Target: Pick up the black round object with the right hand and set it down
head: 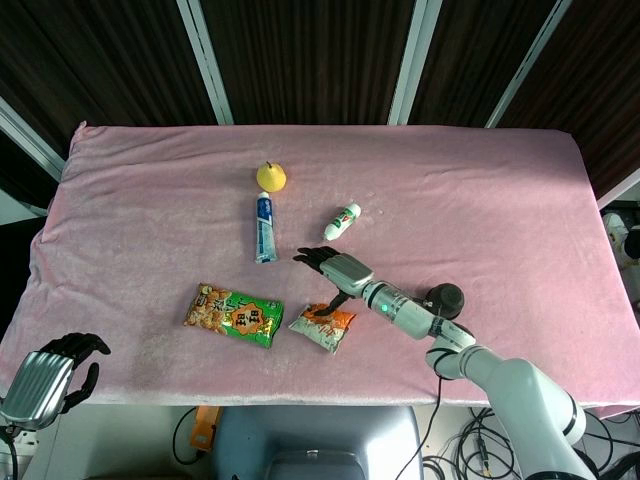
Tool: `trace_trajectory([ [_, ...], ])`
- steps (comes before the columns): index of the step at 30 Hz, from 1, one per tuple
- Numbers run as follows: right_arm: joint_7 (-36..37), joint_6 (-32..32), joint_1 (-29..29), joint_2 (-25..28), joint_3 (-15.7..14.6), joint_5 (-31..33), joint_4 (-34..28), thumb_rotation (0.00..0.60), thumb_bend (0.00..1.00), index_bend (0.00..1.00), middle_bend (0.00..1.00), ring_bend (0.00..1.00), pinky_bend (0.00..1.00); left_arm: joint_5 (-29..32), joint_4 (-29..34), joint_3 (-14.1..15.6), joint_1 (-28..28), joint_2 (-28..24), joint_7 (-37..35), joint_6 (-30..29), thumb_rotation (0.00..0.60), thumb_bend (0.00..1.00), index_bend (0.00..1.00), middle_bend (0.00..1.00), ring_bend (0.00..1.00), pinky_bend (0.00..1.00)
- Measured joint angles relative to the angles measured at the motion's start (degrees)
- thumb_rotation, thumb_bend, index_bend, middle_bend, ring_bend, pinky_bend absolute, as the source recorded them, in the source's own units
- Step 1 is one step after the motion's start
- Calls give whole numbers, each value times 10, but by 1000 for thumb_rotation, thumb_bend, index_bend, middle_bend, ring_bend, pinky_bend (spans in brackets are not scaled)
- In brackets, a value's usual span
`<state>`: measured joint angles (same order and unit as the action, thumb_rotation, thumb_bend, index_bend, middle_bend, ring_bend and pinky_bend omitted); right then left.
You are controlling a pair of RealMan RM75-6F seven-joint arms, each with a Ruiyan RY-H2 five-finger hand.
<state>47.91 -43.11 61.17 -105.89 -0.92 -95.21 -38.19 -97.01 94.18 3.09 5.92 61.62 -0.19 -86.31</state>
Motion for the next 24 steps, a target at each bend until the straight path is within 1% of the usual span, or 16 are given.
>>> trace_trajectory([
  [11, -3, -13, 0, 1, -7, 4, -1, 600, 143, 98, 66, 0, 184, -3, 2, 3, -1, -2, 3, -1, 600, 572, 452, 399, 329, 488],
  [20, -27, -29, -11, 1, -14, 5, 3, 600, 143, 100, 66, 0, 186, -2, 4, 3, -3, -4, 1, -4, 600, 572, 452, 399, 330, 488],
  [22, -32, -33, -15, 3, -16, 5, 3, 600, 142, 102, 67, 1, 203, -5, 4, 3, -4, -3, 2, -6, 600, 571, 453, 404, 333, 488],
  [24, -41, -40, -20, 6, -16, 7, 2, 600, 143, 106, 78, 15, 248, -6, 4, 3, -4, -3, 3, -7, 600, 571, 454, 422, 339, 488],
])
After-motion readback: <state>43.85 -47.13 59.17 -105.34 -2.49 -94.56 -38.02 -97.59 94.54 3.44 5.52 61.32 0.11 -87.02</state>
